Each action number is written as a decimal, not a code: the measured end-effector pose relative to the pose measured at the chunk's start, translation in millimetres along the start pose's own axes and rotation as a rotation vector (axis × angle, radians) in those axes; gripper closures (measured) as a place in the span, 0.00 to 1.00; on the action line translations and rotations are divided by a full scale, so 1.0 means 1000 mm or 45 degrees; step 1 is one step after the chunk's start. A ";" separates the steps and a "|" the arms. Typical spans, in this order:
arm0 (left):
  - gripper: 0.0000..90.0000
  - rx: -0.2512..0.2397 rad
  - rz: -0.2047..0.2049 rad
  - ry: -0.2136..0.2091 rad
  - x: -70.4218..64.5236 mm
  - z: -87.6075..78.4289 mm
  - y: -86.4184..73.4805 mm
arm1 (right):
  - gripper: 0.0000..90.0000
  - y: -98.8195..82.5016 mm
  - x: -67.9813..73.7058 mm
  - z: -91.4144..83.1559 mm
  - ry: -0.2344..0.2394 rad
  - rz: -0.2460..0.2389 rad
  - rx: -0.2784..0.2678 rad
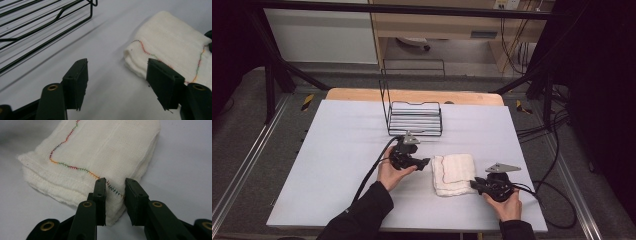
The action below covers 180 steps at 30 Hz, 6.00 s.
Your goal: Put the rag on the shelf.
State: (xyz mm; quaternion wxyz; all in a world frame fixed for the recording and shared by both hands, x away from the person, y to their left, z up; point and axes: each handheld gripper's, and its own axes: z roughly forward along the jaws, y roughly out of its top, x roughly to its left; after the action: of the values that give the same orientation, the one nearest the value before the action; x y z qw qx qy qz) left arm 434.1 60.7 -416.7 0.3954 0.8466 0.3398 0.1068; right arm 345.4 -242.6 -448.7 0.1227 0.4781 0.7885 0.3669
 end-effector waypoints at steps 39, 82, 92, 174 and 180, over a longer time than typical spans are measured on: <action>0.92 0.081 -0.012 -0.088 -0.014 0.007 -0.005 | 0.93 0.018 0.000 0.009 -0.036 -0.024 0.028; 0.53 0.057 -0.044 0.036 -0.005 -0.077 -0.069 | 0.53 0.060 0.031 0.039 0.119 -0.173 -0.120; 0.18 0.061 -0.047 0.044 0.014 -0.053 -0.035 | 0.20 0.035 0.011 0.023 0.134 -0.062 -0.140; 0.91 0.060 -0.138 -0.066 0.033 0.013 -0.025 | 0.92 0.051 0.041 0.065 0.115 0.157 -0.027; 0.91 -0.013 -0.136 -0.095 0.034 -0.005 -0.022 | 0.93 0.055 0.041 0.054 0.164 0.141 -0.086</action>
State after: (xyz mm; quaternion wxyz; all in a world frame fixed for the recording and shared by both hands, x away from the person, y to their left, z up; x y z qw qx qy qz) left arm 446.6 96.2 -432.4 0.4174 0.8286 0.3690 0.0557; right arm 390.8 -168.3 -441.8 0.0673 0.4922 0.7542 0.4294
